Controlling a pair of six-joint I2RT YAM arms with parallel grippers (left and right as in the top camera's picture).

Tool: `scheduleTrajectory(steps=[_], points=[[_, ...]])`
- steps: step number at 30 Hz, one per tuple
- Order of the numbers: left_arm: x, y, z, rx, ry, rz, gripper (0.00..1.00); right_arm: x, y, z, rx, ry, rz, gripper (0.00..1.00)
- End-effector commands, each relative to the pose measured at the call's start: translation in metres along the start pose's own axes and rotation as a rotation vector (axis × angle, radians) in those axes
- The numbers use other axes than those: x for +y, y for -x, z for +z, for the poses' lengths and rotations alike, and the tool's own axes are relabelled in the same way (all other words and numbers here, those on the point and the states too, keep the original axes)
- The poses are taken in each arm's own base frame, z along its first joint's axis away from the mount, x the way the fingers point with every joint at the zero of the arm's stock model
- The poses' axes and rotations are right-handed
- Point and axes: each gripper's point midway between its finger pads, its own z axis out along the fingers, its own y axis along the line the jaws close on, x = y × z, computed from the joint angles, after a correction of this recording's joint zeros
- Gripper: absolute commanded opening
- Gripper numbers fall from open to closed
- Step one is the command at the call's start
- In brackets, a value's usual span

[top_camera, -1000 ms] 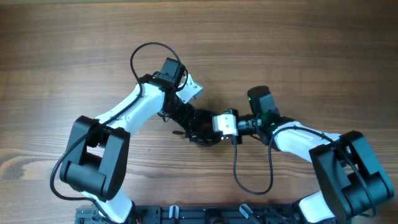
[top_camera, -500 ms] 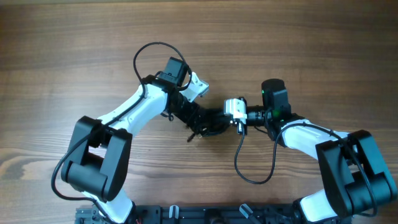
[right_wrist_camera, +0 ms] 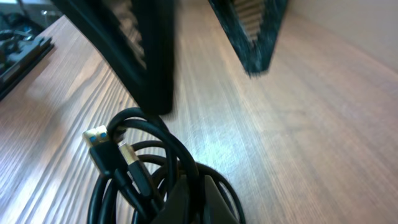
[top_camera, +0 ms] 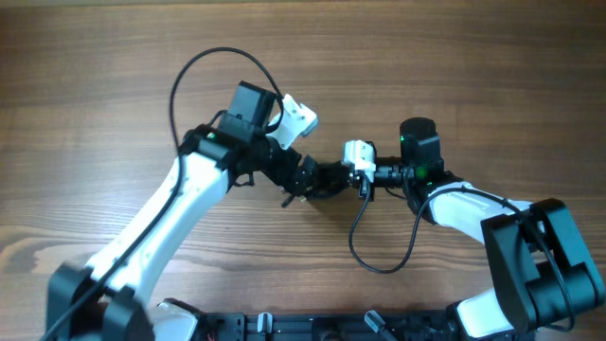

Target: Untangle cables

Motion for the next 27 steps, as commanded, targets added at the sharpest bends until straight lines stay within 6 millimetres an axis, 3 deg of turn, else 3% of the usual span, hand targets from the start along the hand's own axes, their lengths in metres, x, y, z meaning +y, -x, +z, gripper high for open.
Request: scheduleTrajectory(steps=[1, 3, 5, 8, 11, 18, 25, 27], points=[[-0.012, 0.013, -0.033, -0.095, 0.007, -0.087, 0.99, -0.018, 0.018, -0.007, -0.010, -0.090, 0.046, 0.04], [-0.015, 0.007, -0.047, -0.096, 0.024, -0.180, 1.00, -0.033, 0.024, -0.013, 0.007, -0.179, 0.064, 0.04], [-0.012, -0.003, -0.048, -0.059, 0.049, -0.275, 1.00, -0.045, 0.030, -0.020, 0.018, -0.265, 0.093, 0.04], [0.021, -0.017, -0.050, -0.020, 0.246, -0.337, 1.00, -0.047, 0.061, -0.031, -0.026, -0.303, 0.029, 0.04], [0.027, -0.021, -0.040, 0.009, 0.265, -0.369, 1.00, -0.044, 0.082, -0.038, -0.060, -0.317, -0.016, 0.04], [0.028, 0.015, -0.033, -0.131, 0.216, -0.424, 1.00, -0.039, 0.087, -0.037, -0.069, -0.300, -0.026, 0.04], [0.028, 0.017, -0.033, -0.142, 0.212, -0.435, 1.00, -0.022, 0.096, -0.023, -0.092, -0.232, -0.052, 0.04], [0.029, 0.016, -0.031, -0.137, 0.213, -0.436, 1.00, -0.012, 0.107, -0.020, -0.133, -0.180, -0.089, 0.04]])
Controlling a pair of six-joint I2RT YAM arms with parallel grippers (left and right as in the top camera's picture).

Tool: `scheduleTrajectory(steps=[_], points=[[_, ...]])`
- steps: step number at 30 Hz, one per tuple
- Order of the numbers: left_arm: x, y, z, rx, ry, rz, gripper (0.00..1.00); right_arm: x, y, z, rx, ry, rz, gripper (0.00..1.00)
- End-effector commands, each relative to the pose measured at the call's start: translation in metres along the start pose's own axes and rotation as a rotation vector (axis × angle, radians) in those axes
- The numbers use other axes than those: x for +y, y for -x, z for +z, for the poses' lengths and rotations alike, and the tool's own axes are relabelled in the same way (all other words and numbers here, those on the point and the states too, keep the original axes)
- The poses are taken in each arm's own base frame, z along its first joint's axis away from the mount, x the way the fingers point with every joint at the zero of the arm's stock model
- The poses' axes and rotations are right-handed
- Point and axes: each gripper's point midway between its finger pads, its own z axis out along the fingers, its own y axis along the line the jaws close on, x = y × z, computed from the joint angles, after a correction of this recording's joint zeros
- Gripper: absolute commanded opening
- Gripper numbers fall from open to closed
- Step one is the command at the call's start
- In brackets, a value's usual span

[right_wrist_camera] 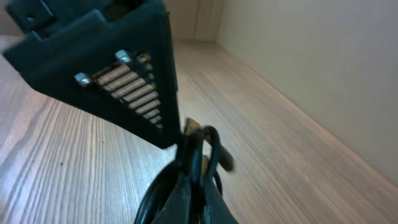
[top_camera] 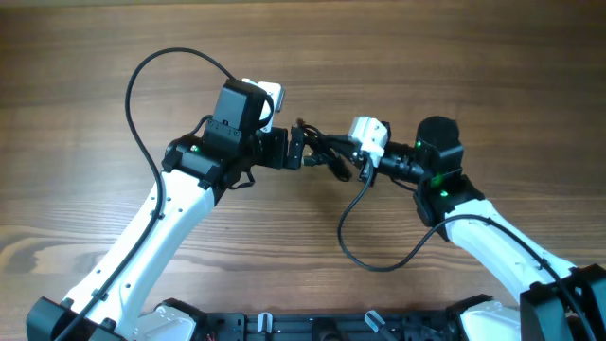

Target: Untangle cables

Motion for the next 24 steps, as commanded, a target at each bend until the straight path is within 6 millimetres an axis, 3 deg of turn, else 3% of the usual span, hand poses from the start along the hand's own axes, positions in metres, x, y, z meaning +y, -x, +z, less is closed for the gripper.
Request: scheduleTrajectory(steps=[1, 4, 7, 11, 14, 18, 22, 23, 24], points=[[-0.003, -0.005, 0.008, 0.024, -0.017, -0.012, 1.00, 0.021, 0.035, 0.000, -0.119, 0.106, -0.045, 0.04], [0.005, -0.008, 0.019, 0.046, 0.025, -0.015, 1.00, 0.023, 0.056, -0.006, -0.176, 0.114, -0.070, 0.04], [0.017, -0.004, 0.025, 0.030, 0.090, -0.014, 1.00, 0.030, 0.063, -0.010, -0.196, 0.147, -0.084, 0.04], [0.039, 0.014, 0.022, -0.050, 0.156, -0.146, 1.00, 0.031, 0.056, -0.009, -0.171, 0.154, -0.057, 0.04], [0.038, 0.018, 0.022, -0.067, 0.146, -0.143, 1.00, 0.028, 0.045, -0.006, -0.127, 0.129, -0.023, 0.04], [0.038, 0.018, 0.022, -0.067, 0.146, -0.143, 1.00, 0.009, -0.002, -0.004, 0.069, -0.013, 0.058, 0.04], [0.042, 0.022, 0.021, -0.085, 0.163, -0.147, 1.00, 0.002, -0.043, -0.010, 0.239, -0.100, 0.159, 0.06], [0.045, 0.023, 0.020, -0.087, 0.172, -0.152, 1.00, 0.003, -0.050, -0.012, 0.269, -0.105, 0.177, 0.11], [0.050, 0.024, 0.020, -0.089, 0.178, -0.162, 1.00, 0.007, -0.057, -0.013, 0.294, -0.098, 0.198, 0.22]])
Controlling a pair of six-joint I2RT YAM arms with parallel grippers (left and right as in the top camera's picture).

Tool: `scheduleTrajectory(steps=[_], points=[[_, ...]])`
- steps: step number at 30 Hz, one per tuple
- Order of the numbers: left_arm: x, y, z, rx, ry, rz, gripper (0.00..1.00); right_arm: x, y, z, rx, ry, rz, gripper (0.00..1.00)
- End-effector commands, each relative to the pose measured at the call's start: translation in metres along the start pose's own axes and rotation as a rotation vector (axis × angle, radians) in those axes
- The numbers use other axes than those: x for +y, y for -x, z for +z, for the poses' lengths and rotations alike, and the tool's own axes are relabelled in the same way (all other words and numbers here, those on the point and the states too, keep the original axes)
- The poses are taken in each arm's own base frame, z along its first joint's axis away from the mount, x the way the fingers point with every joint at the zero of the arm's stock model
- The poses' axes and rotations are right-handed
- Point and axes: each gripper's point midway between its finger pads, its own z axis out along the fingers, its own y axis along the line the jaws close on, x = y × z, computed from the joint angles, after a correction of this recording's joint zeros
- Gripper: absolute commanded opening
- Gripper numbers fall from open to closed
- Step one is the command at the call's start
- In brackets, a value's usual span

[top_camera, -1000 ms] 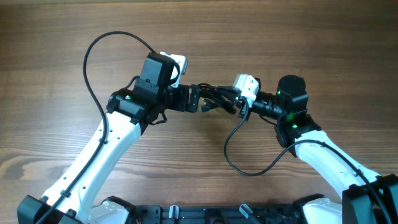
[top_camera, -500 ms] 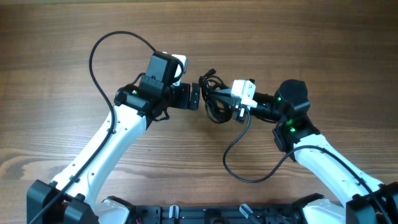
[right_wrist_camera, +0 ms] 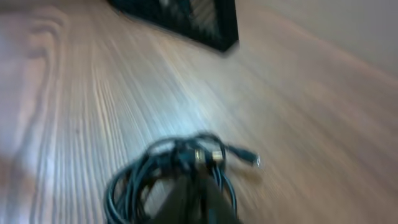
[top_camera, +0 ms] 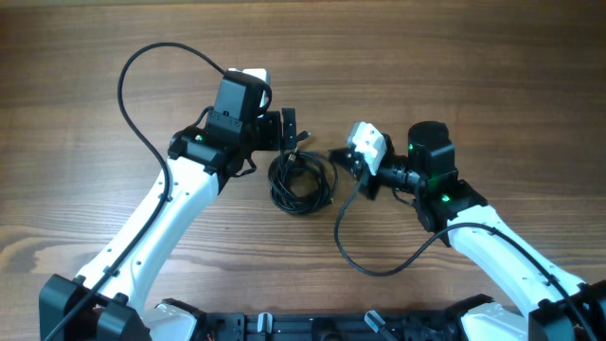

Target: Untangle cables

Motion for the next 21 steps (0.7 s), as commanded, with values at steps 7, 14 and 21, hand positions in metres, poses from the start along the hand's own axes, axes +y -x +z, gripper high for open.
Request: scheduleTrajectory(steps=[7, 14, 21], points=[[0.038, 0.005, 0.002, -0.001, 0.084, -0.035, 1.00, 0.009, -0.044, 0.019, 0.152, 0.015, 0.099, 0.52], [0.071, 0.012, 0.000, -0.013, 0.135, -0.097, 1.00, 0.031, -0.057, 0.059, 0.168, 0.037, 0.069, 0.62], [0.071, 0.013, 0.000, -0.013, 0.133, -0.042, 1.00, 0.030, -0.072, 0.087, 0.150, 0.016, 0.019, 0.63]])
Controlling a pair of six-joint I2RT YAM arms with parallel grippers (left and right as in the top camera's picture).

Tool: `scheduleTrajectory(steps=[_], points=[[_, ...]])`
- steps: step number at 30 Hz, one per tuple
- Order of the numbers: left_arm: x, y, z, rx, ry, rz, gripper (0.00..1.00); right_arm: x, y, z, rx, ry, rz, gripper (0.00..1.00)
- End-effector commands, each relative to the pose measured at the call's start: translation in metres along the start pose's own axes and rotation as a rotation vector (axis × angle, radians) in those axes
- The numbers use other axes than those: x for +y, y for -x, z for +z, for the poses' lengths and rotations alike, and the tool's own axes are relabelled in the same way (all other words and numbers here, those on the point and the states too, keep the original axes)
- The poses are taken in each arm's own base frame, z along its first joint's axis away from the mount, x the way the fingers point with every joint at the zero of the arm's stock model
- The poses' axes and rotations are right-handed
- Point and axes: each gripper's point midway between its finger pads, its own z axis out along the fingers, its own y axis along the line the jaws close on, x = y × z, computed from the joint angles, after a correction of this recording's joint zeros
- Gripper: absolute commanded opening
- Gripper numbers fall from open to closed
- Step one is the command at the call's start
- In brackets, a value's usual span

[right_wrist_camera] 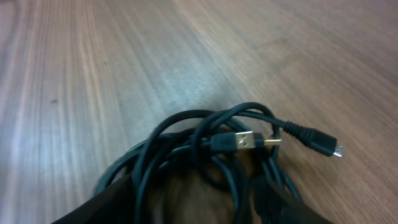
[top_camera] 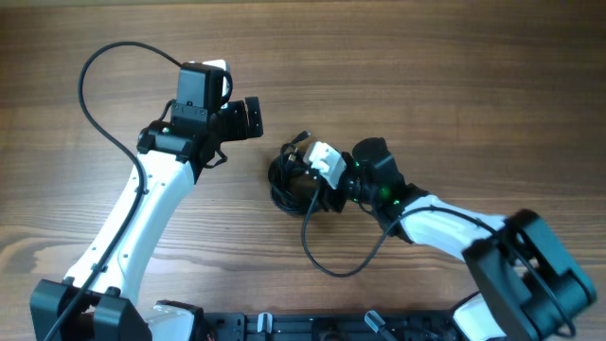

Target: Untangle cables

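A tangled bundle of black cables (top_camera: 292, 182) lies on the wooden table, coiled in loops. In the right wrist view the bundle (right_wrist_camera: 205, 155) shows a gold USB plug (right_wrist_camera: 244, 140) and a small black plug (right_wrist_camera: 317, 143) sticking out to the right. My right gripper (top_camera: 305, 180) is open and low over the bundle, reaching in from the right. Its dark fingers (right_wrist_camera: 106, 202) stand on either side of the coil, gripper (right_wrist_camera: 193, 208). My left gripper (top_camera: 252, 116) is open, empty, up and to the left, apart from the bundle.
The left arm's own black cable (top_camera: 95, 66) arcs over the table at the upper left. The right arm's cable (top_camera: 331, 256) loops down toward the front edge. A dark rail (top_camera: 312, 327) runs along the bottom edge of the wooden table (top_camera: 473, 76).
My right gripper has moved left and down onto the cable bundle, its open fingers now either side of the coil. My left gripper has drawn back to the left, away from the bundle.
At first both grippers met at the bundle in mid-table, the right one holding it. Then the bundle hung between the two grippers. Later it lay loose on the table with both grippers open and off it. Now the right gripper straddles it.
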Motion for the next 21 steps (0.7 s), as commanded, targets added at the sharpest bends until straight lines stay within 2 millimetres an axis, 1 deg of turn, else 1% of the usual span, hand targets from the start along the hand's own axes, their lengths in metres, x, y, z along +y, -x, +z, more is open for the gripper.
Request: scheduleTrajectory(steps=[1, 3, 7, 9, 11, 12, 15, 17, 19, 21], points=[[0.003, -0.001, 0.003, 0.002, 0.014, 0.030, 1.00, -0.007, -0.012, 0.017, 0.001, -0.022, 0.003, 0.62], [0.005, 0.000, 0.003, -0.001, 0.020, 0.031, 1.00, -0.009, -0.014, 0.024, -0.023, -0.028, -0.054, 0.59], [0.004, 0.000, 0.003, -0.003, 0.019, 0.042, 1.00, -0.009, -0.010, 0.029, -0.049, -0.030, -0.100, 0.59], [0.004, 0.001, 0.003, -0.004, 0.019, 0.053, 1.00, -0.002, -0.009, 0.031, -0.049, -0.019, -0.186, 0.60], [0.004, 0.000, 0.005, -0.001, 0.020, 0.053, 1.00, 0.009, -0.008, 0.034, -0.048, 0.004, -0.293, 0.60], [0.005, -0.001, 0.006, 0.002, 0.021, 0.053, 1.00, 0.014, -0.010, 0.037, -0.043, 0.014, -0.308, 0.62], [0.005, -0.002, 0.007, 0.006, 0.021, 0.054, 1.00, 0.016, -0.020, 0.041, -0.021, 0.026, -0.298, 0.62], [0.005, -0.001, 0.007, 0.006, 0.021, 0.054, 1.00, 0.017, -0.030, 0.045, 0.000, 0.033, -0.289, 0.61], [0.005, -0.002, 0.007, 0.006, 0.021, 0.054, 1.00, 0.016, -0.034, 0.049, 0.004, 0.036, -0.287, 0.60], [0.005, -0.002, 0.007, 0.006, 0.021, 0.054, 1.00, 0.015, -0.032, 0.051, -0.001, 0.033, -0.290, 0.57]])
